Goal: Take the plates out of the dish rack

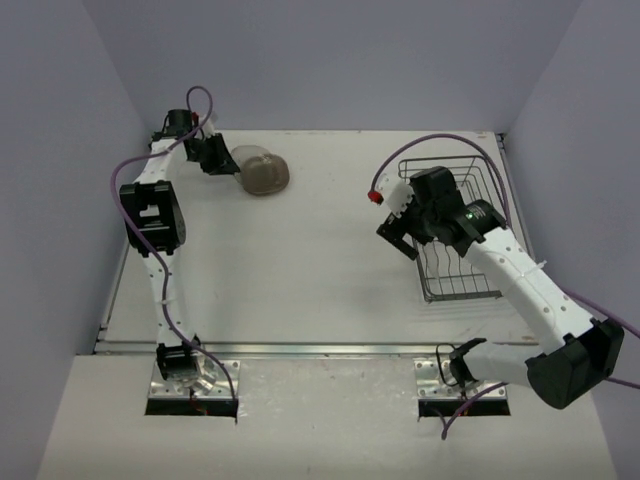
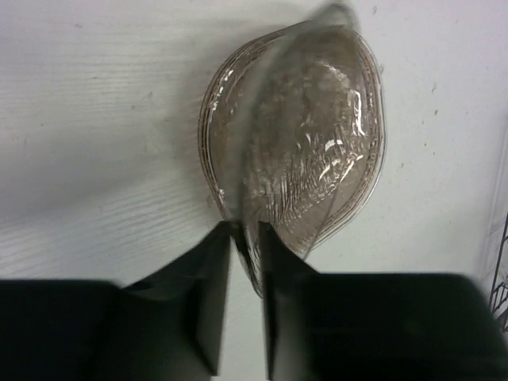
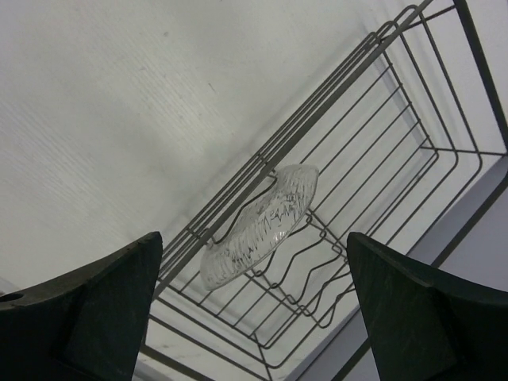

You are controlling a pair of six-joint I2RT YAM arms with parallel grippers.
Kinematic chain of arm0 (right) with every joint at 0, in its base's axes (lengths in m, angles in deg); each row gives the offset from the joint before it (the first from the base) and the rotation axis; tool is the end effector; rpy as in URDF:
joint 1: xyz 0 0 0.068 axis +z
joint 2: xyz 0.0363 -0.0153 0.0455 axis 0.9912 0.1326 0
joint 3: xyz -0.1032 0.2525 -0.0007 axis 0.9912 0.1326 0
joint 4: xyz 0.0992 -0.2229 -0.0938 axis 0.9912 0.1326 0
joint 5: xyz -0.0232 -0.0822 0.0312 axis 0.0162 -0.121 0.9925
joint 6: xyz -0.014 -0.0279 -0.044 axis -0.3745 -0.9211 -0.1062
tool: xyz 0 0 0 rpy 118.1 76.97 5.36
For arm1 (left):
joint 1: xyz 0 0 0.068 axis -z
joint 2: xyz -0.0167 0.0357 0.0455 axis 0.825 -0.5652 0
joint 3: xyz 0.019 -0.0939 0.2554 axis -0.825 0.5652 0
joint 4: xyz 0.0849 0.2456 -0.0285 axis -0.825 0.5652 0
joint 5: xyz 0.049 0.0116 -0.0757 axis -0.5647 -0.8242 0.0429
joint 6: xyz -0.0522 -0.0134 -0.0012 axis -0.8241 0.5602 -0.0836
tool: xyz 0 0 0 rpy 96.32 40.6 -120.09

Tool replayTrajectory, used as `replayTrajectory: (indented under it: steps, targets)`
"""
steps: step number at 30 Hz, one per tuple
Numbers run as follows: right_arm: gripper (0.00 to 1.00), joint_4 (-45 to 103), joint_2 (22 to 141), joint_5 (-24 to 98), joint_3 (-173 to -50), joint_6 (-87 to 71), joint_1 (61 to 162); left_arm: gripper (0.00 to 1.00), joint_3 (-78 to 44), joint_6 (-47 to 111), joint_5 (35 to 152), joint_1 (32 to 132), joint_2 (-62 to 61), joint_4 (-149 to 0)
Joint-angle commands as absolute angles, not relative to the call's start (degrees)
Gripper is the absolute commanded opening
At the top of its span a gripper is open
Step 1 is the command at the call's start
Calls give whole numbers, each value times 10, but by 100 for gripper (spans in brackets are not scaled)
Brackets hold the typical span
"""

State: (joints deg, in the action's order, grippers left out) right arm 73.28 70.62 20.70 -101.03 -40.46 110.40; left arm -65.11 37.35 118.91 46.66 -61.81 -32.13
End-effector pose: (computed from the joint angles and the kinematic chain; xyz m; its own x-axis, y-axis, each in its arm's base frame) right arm 0.2246 0.1133 0.3164 -0.4478 -0.7192 -0.5312 -0.6301 0.6753 -0.3832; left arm 0.5186 0.0616 0.1920 -0.8418 -0.2186 -0.4936 0.0834 0.8507 -0.5190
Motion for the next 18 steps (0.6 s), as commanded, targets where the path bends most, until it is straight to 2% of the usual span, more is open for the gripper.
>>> replayTrajectory:
  steps: [1,3,5,8,13,18]
  targets:
    - [99,779,711,305,-1066,-319,1061,31,-683,378,1212,468,-620,-333]
    - [99,785,716,321,-1080,-305,1051,38,-687,378,1214,469,-617,-331]
    - [99,798,721,346,-1092,-290,1034,51,-689,380,1218,470,-605,-325]
    - [99,808,723,378,-1102,-274,1008,60,-691,384,1224,471,-569,-314]
    - [97,821,722,414,-1095,-238,944,65,-660,393,1213,472,-481,-309]
    - [81,841,730,466,-1093,-218,856,66,-540,413,1178,483,-344,-348]
